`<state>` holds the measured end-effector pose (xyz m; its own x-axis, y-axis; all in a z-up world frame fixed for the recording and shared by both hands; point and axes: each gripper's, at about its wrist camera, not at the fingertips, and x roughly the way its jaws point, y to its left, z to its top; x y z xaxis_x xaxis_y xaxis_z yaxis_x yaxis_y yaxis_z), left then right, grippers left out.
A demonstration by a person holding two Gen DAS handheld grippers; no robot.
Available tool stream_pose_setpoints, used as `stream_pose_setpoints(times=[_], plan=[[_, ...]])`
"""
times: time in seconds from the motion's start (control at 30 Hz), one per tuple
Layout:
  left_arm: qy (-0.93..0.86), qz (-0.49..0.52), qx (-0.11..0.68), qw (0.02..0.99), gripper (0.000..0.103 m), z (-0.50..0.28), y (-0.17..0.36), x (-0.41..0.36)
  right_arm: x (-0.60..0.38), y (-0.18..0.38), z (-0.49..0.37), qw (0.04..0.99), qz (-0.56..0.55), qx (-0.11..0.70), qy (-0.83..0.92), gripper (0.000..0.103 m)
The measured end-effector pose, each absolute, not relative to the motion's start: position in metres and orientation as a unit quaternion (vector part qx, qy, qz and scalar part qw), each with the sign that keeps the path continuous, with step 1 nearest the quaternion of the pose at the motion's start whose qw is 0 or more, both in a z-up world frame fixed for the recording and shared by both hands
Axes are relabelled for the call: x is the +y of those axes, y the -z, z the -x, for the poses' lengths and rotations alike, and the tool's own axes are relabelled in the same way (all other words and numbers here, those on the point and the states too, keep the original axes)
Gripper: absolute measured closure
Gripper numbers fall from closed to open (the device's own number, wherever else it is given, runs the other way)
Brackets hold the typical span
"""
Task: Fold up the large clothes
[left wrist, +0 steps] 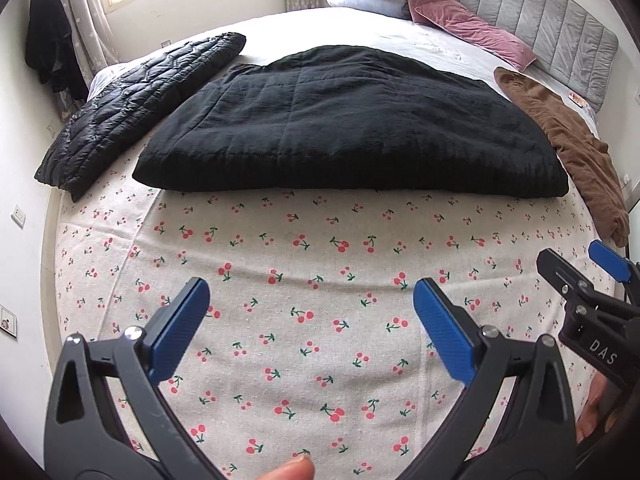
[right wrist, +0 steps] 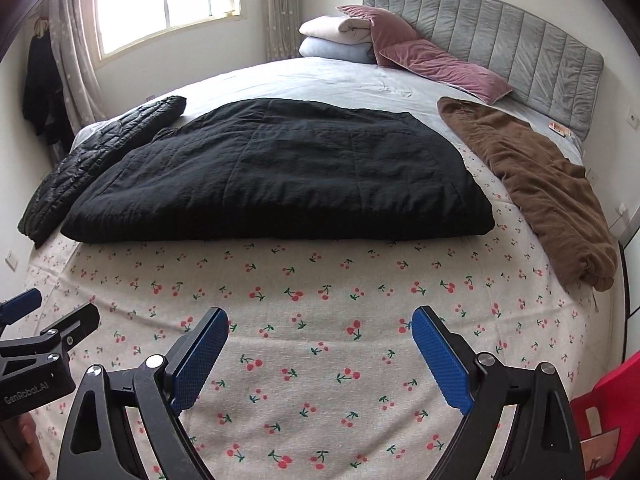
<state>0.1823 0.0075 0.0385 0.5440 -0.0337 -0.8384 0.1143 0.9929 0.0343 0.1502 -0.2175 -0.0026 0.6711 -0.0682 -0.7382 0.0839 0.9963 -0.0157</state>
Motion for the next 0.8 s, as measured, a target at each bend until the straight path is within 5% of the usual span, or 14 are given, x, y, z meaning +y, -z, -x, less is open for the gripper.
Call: stream_pose_setpoints(times=[0.8], plan=[[0.053, -0.040, 0.481, 0.874, 0.001, -0.1782, -0.0365, 0.0077, -0.2110, 0.0017, -0.1473, 0.915, 0.006, 0.402, 0.040, 0.009]])
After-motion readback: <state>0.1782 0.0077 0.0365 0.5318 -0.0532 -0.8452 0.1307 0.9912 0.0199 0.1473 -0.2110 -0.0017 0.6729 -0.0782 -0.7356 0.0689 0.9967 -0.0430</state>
